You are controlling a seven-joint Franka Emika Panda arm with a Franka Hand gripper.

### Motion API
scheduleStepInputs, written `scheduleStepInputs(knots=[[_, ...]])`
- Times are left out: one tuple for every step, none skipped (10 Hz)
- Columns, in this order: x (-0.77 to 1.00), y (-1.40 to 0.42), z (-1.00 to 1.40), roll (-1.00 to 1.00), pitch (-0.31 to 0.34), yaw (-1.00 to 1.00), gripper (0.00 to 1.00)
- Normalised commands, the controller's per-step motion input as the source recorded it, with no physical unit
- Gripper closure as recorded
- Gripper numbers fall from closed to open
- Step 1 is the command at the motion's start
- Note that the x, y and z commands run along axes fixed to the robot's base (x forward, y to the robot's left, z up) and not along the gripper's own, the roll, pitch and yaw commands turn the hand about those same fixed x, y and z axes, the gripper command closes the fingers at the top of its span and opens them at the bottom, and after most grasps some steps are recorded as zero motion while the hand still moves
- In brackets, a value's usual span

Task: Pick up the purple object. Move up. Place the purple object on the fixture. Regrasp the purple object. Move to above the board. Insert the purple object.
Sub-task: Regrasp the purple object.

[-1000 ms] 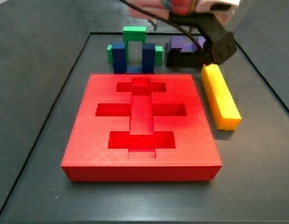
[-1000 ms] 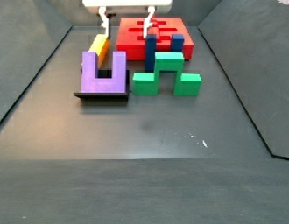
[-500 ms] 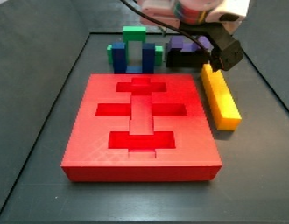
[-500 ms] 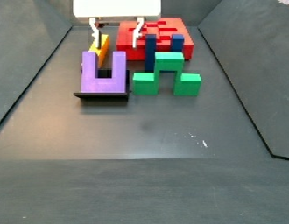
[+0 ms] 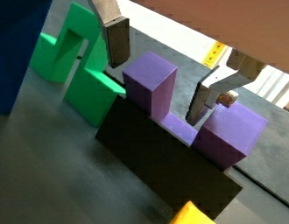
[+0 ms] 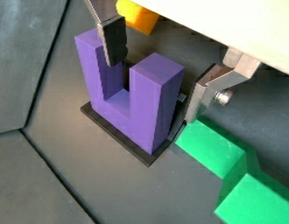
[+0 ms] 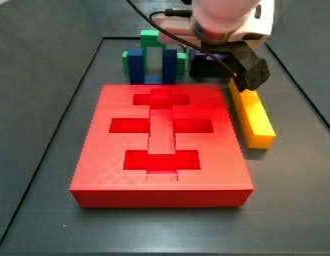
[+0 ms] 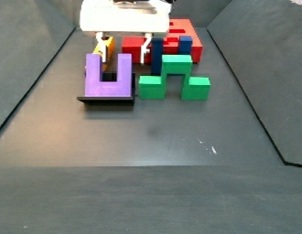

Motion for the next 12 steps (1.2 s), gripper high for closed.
scheduleStepInputs(knots=[[0.0,0.0,-0.08,-0.05,-0.269,0.19,0.0],[0.0,0.0,0.0,0.0,-0.029,0.05,0.0],[0.0,0.0,0.0,0.0,0.0,0.0,1.0],[0.0,0.0,0.0,0.0,0.0,0.0,1.0],[0.0,0.0,0.0,0.0,0.0,0.0,1.0],[0.0,0.0,0.0,0.0,0.0,0.0,1.0],[0.0,0.0,0.0,0.0,0.0,0.0,1.0],[0.0,0.0,0.0,0.0,0.0,0.0,1.0],[0.0,0.0,0.0,0.0,0.0,0.0,1.0],[0.0,0.0,0.0,0.0,0.0,0.0,1.0],[0.0,0.0,0.0,0.0,0.0,0.0,1.0],[0.0,0.0,0.0,0.0,0.0,0.0,1.0]])
